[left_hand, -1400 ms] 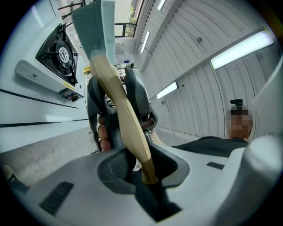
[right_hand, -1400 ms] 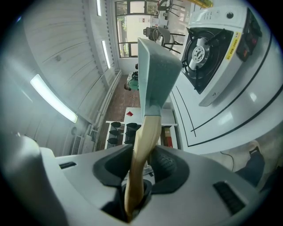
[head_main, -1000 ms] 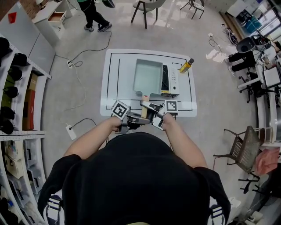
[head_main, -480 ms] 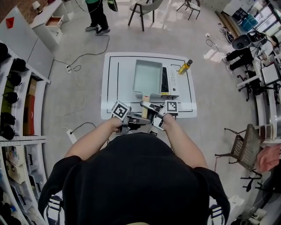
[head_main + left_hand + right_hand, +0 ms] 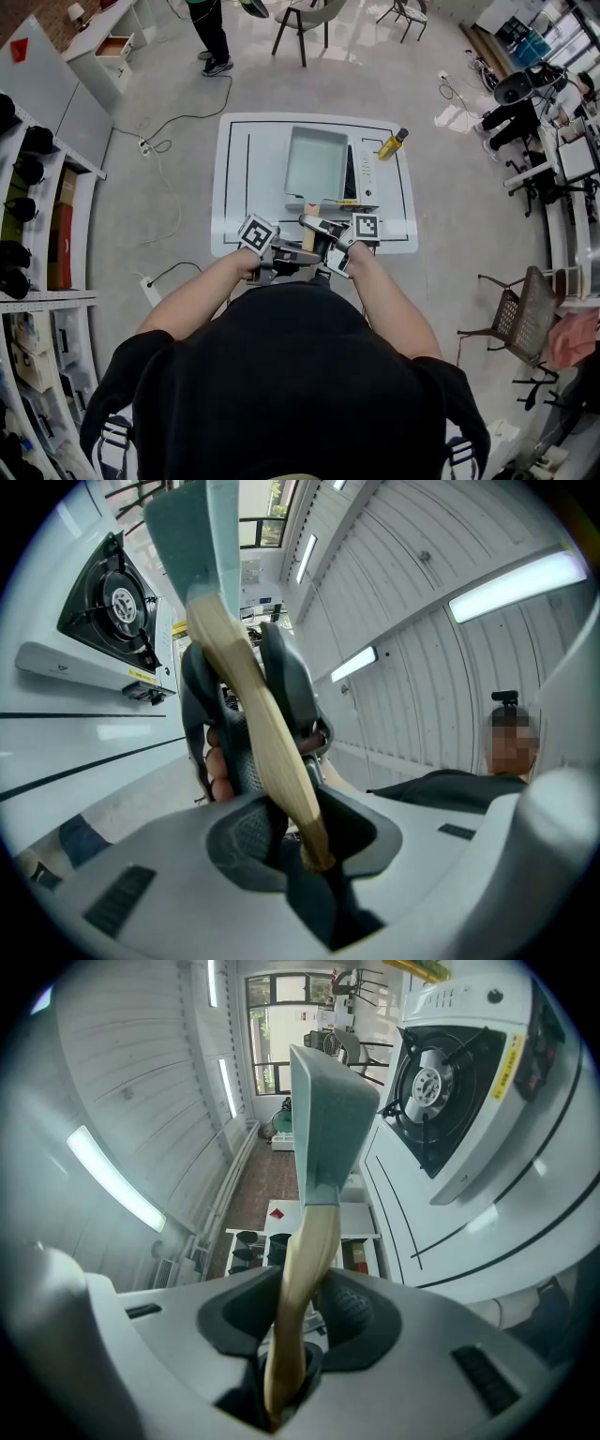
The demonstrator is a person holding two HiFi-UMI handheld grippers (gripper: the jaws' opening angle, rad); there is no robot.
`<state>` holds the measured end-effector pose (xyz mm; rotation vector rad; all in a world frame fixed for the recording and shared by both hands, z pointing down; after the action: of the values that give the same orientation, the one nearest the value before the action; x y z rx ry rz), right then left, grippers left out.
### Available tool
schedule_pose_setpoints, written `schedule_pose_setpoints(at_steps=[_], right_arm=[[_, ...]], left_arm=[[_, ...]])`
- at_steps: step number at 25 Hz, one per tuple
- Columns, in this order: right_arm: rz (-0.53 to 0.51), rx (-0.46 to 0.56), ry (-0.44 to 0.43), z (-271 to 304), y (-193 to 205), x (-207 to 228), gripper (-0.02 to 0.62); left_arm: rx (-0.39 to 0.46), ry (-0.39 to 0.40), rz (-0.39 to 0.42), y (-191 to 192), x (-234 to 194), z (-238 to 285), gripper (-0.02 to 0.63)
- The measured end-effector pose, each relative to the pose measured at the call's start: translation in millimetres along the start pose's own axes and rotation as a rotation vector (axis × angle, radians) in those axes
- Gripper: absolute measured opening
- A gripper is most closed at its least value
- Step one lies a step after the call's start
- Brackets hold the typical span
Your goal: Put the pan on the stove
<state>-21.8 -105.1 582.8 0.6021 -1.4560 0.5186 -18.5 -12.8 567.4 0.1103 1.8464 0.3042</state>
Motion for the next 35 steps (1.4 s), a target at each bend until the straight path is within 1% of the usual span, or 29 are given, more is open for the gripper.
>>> schedule_pose_setpoints(at_steps=[3, 6, 9, 14, 18, 19, 22, 26, 35], right_arm=[[0.005, -0.009, -0.003, -1, -6, 0, 0.121], [-0.005, -0.020, -0.006, 0, -17, 2, 0.121], [-0.011, -0.034, -0.005, 0, -23, 6, 0.123], [-0.004, -0.057, -0.011, -1, -38, 4, 0.121], [0.001, -0.068, -0.011, -5, -49, 4, 0.121], [0.002, -0.071, -0.012, -5, -51, 5, 0.121], [0.007, -0.080, -0.009, -5, -57, 8, 0.121], [0.015, -0.089, -0.011, -9, -64, 8, 0.121], [0.026, -0.104, 0.005, -14, -78, 17, 0.123]], left_arm=[[-0.003, -0.003, 0.019, -6, -4, 5, 0.098], [0.008, -0.010, 0.020, -14, -9, 10, 0.098], [0.023, -0.016, -0.015, -16, -10, 15, 0.100], [0.046, -0.029, -0.007, -28, -16, 26, 0.098], [0.031, -0.055, 0.050, -38, -22, 33, 0.100], [0.033, -0.057, 0.052, -39, -23, 35, 0.099], [0.056, -0.055, 0.008, -41, -25, 39, 0.100], [0.049, -0.070, 0.027, -46, -30, 47, 0.100], [0.054, -0.080, 0.029, -54, -39, 57, 0.100]])
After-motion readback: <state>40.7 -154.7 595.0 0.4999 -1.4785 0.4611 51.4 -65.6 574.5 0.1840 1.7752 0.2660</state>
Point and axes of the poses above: the fingertips, and each gripper's own axes: z forward along the fingers, x to its right, y out of its underside, the point moved 2 cm from there along -z, backward along the fingers, and after that the axes turned 14 degrees about x, right-handed, at the moved point
